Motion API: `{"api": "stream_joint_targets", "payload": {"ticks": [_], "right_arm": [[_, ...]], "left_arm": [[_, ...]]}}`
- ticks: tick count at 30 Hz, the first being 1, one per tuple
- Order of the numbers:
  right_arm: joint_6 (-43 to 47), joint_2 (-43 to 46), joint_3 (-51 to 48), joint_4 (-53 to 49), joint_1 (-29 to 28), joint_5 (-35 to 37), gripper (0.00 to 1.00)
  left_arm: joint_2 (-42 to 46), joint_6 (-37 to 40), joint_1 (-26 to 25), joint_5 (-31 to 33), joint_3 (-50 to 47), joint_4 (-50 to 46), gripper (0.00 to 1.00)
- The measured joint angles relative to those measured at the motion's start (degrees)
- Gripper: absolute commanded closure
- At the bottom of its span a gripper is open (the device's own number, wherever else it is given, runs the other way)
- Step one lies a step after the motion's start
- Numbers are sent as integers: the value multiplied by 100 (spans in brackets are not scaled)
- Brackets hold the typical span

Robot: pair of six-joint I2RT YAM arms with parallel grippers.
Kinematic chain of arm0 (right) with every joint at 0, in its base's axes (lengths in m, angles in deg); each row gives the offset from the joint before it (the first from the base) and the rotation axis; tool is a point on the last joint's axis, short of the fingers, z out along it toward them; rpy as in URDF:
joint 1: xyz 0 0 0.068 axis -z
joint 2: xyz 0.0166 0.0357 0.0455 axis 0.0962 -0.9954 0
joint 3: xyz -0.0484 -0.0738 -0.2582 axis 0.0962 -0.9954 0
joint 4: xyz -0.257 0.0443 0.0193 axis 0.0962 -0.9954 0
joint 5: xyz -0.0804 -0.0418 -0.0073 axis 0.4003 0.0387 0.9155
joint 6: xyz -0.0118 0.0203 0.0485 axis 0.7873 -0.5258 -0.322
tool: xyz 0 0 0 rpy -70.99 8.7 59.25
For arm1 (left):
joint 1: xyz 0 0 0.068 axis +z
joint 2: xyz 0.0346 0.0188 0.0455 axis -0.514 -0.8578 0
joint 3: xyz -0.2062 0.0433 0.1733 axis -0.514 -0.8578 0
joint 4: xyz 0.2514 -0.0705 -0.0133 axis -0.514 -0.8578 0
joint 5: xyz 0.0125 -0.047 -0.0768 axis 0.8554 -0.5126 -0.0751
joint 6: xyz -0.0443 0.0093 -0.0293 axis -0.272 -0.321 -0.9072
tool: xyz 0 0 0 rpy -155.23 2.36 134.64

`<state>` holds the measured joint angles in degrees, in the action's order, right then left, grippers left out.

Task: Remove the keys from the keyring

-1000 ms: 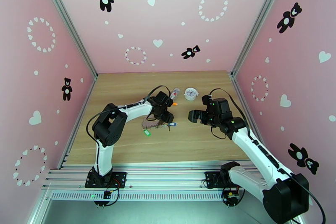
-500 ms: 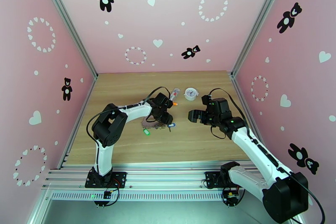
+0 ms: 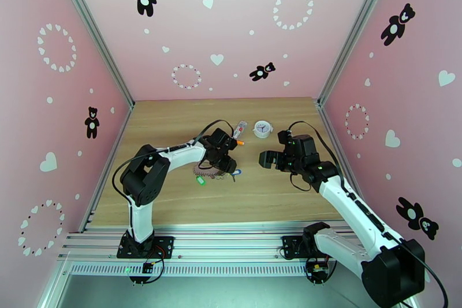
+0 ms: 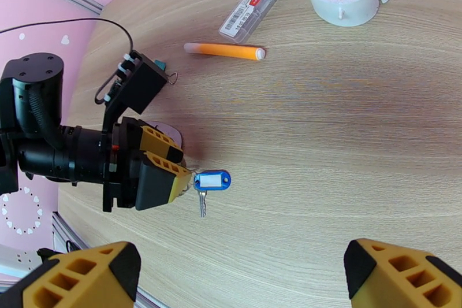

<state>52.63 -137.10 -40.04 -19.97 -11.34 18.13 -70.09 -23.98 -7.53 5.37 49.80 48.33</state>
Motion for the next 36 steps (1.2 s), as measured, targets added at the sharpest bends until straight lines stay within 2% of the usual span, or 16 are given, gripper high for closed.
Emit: {"api": "stream_joint_targets", "payload": {"ticks": [11, 28, 36], "right_arm": [[-42, 4, 0, -2, -2, -2, 1], [-125, 4, 0, 4, -2, 0, 1], [-125, 2, 0, 37, 0, 0, 1]], "left_arm": [[103, 885, 4, 7, 26, -374, 52], [-109, 1521, -15, 184, 219, -490, 72], [-127, 1650, -37, 223, 229, -557, 73]]}}
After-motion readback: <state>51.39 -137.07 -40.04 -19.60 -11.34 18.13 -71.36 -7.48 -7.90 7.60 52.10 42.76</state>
